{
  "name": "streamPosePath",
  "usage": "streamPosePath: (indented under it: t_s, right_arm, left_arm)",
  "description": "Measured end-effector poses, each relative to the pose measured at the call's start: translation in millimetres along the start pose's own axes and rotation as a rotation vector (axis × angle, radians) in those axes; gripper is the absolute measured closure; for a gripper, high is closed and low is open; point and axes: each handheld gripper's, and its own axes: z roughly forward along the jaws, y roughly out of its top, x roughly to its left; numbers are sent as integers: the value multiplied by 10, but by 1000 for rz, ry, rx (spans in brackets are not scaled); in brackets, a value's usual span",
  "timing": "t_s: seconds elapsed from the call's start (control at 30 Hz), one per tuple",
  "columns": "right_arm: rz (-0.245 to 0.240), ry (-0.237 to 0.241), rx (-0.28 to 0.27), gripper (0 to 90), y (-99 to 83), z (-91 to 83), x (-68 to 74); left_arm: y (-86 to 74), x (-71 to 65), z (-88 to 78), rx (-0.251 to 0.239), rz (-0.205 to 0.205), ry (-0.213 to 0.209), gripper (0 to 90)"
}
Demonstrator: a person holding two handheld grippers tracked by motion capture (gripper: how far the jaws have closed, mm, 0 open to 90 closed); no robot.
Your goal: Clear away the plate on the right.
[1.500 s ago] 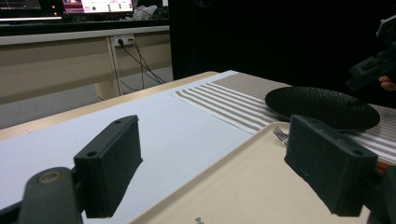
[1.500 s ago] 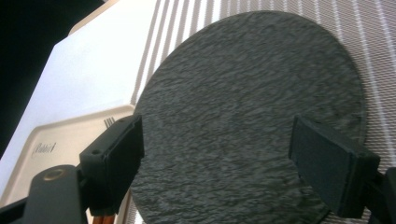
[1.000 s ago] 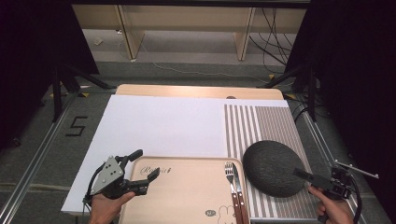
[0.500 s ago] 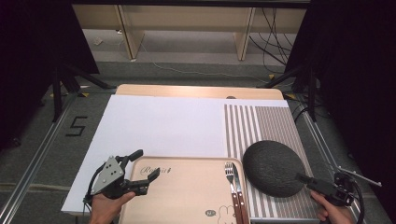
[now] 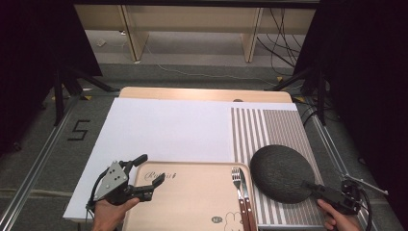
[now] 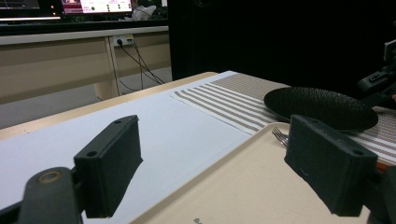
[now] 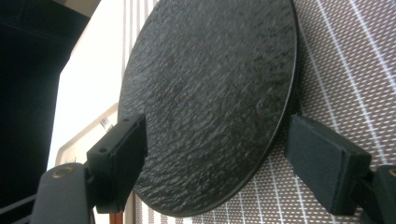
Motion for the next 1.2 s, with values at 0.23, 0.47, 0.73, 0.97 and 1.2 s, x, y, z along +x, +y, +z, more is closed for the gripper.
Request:
streamPosePath:
  t_s: [0.23,0.47,0.73,0.97,1.2]
  right_arm:
    - [53,25,23,231,-10,34,-3]
    - [78,44,45,268,-4,111,-24]
    - [120,68,46,332,17,142,-83]
    - [137,64,33,398,20,154,-125]
    - [188,84,18,463,27,173,-144]
  left_arm:
    - [-1,0,2,0,-1,0,175]
    - [0,-1,2,1,0,0,175]
    - [-2,-3,3,3,-1,0,175]
    - [-1,-1,3,1,-2,-1,175]
    - [-1,-1,4,1,-2,-3,175]
